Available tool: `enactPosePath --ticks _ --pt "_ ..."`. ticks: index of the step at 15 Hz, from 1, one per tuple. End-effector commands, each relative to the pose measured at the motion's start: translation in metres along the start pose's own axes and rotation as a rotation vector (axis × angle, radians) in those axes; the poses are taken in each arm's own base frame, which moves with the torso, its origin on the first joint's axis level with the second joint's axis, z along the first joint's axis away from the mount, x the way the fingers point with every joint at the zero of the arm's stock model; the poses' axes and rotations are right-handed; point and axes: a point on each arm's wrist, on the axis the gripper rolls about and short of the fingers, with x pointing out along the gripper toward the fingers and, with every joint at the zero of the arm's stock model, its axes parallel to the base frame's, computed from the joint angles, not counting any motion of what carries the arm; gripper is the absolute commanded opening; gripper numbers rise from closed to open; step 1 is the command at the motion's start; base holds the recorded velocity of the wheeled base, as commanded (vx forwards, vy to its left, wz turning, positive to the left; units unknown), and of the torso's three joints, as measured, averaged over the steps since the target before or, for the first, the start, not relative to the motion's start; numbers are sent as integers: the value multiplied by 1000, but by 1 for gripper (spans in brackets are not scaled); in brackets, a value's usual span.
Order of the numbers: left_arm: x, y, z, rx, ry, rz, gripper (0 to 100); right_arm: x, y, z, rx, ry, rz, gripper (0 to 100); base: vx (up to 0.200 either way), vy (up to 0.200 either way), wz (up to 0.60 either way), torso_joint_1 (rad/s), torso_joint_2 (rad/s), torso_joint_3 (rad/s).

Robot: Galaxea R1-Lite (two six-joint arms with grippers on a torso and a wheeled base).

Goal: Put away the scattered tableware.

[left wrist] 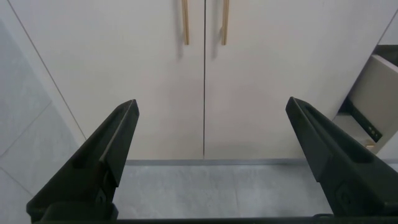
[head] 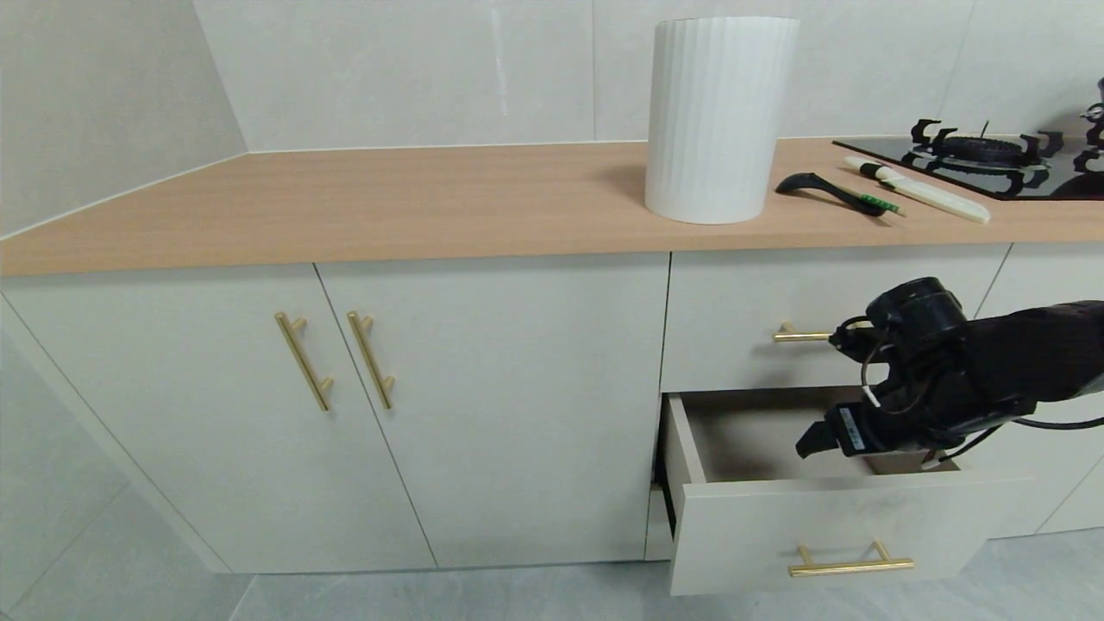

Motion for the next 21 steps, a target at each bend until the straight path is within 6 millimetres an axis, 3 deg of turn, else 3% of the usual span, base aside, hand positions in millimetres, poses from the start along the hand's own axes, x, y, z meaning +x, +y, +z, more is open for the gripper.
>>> enactPosePath --ticks 1,4,11,15,21 --pt "0 0 0 0 1 1 100 32 6 -6 -13 84 -12 100 0 0 0 0 0 0" --pt "0 0 0 0 1 1 100 37 8 -11 -21 117 -27 100 0 0 0 0 0 0" --pt "0 0 0 0 1 1 100 -1 5 -53 -76 215 -27 100 0 0 0 0 0 0" --pt "0 0 0 0 1 1 100 -13 2 -76 -229 419 -22 100 0 0 0 0 0 0" --pt "0 0 0 0 1 1 100 -21 8 -78 -267 459 -40 100 0 0 0 0 0 0"
